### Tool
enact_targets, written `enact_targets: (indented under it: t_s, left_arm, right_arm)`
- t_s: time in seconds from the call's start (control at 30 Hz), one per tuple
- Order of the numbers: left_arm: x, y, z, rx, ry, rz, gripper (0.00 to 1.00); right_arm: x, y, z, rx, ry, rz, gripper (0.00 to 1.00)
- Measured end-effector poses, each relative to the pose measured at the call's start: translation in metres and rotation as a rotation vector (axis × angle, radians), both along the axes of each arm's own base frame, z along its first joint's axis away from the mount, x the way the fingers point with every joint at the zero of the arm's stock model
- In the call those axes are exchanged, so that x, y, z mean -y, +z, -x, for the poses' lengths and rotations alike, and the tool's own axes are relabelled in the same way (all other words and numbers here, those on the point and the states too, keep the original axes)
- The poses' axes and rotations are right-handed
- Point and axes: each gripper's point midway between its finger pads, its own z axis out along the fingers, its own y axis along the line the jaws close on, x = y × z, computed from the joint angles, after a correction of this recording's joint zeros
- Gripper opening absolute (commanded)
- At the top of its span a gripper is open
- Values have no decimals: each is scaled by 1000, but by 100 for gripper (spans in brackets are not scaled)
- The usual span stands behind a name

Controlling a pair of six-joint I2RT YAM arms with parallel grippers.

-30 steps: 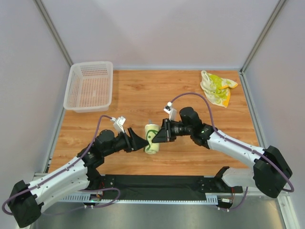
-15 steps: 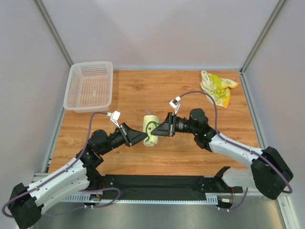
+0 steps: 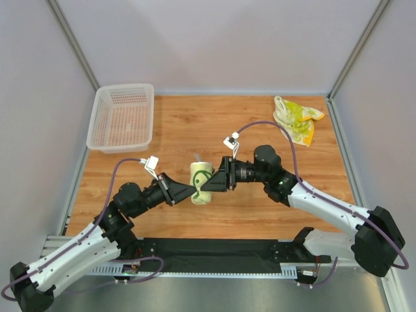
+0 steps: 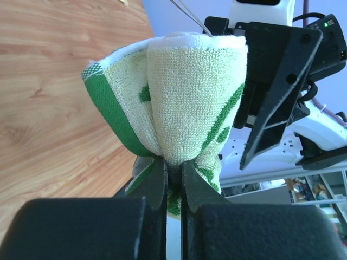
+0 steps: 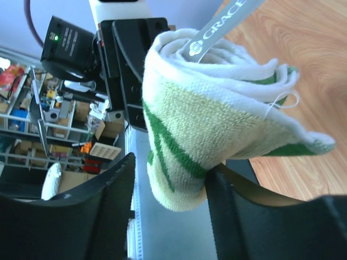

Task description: Roll the towels

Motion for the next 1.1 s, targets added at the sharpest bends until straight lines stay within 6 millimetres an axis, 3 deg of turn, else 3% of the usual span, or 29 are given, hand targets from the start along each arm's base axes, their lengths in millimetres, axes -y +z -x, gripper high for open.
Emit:
enact_targets:
  t_s: [0.13, 0.27, 0.47, 0.67, 0.97, 1.1]
  left_arm:
    - [-11, 11, 3, 8, 37, -26, 0]
    - [-21, 14, -4, 3, 93, -86, 0]
    - [-32, 12, -20, -6, 179, -180, 0]
    - [-40, 25, -50, -10, 255, -234, 0]
    - [-71, 63, -153, -36, 459, -256, 0]
    - [-109, 83, -210, -38, 614, -206, 0]
  right_arm:
    - [0, 14, 10, 39, 31, 17, 64]
    - [3, 13, 8, 50, 19, 77, 67]
    - [20, -16, -5, 25, -80, 244, 68]
    - [46, -44, -21, -3, -200, 392, 68]
    - [63, -44, -18, -9, -223, 427, 68]
    - [63, -31, -14, -7, -206, 403, 68]
